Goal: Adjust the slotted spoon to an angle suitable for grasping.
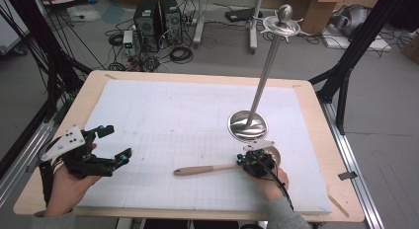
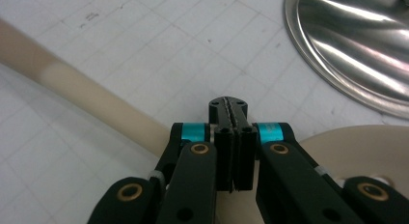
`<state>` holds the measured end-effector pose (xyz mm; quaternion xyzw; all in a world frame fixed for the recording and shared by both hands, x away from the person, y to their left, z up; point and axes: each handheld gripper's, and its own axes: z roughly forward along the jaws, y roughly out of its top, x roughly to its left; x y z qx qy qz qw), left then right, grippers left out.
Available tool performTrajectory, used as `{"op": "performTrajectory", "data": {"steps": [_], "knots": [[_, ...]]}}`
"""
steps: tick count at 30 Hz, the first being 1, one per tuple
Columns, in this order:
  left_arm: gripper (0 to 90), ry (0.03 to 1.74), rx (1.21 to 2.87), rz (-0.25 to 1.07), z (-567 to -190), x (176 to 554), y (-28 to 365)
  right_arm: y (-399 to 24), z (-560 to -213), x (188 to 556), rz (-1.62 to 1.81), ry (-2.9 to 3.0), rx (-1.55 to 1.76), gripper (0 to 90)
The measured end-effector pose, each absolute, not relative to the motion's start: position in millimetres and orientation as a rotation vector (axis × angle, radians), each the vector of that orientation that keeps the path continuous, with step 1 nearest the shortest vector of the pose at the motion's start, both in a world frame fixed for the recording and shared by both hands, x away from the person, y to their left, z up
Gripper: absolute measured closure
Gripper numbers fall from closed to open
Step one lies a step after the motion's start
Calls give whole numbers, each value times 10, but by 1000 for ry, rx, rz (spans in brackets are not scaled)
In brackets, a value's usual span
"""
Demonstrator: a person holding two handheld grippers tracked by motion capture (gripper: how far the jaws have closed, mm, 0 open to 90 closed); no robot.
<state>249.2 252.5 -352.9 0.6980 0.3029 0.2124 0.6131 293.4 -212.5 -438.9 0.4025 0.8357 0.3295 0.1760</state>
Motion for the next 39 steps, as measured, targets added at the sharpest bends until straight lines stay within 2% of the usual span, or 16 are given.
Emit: {"op": "performTrajectory", "data": {"steps": [18,25,39], "knots": [[18,678,1623,479,-3526,2527,2426,-2442,-4382,2634,917,2328,1189,899],[17,681,1624,485,-3522,2527,2430,-2248,-4262,2523,1058,2351,1082,899],[17,693,1617,489,-3528,2514,2467,-1819,-4299,2342,1146,2496,885,898]]}}
